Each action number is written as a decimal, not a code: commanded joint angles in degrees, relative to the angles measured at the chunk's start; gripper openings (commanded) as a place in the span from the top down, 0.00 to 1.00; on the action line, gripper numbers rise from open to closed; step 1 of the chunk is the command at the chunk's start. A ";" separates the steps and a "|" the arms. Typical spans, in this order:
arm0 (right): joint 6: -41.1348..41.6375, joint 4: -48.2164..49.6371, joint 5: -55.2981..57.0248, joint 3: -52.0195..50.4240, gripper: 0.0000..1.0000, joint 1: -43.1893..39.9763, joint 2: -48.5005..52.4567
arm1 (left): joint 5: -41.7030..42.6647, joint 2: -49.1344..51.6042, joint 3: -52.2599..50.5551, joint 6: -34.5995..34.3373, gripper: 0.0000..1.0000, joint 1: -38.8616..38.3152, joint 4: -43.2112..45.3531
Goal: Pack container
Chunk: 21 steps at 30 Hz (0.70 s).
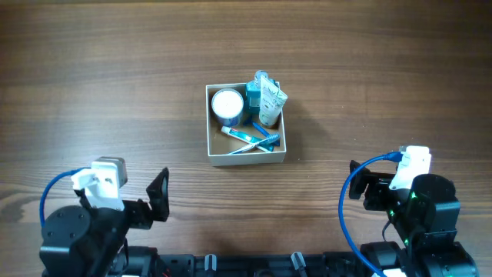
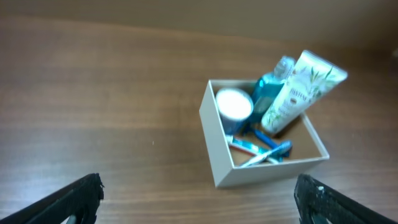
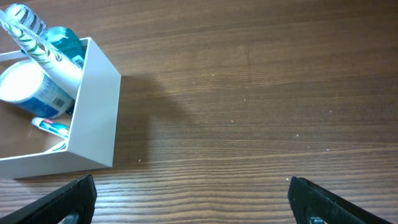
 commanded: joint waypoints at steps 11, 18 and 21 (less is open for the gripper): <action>-5.42 5.70 -0.31 -7.52 0.00 0.28 -16.83 | 0.87 -0.24 -0.42 1.07 0.00 -0.31 -5.40; -9.35 34.91 -2.05 -24.87 0.00 0.17 -25.00 | 0.87 -0.24 -0.42 1.07 0.00 -0.31 -5.40; -15.78 54.53 -2.03 -33.09 0.00 0.13 -24.98 | 0.87 -0.24 -0.42 1.07 0.00 -0.31 -5.40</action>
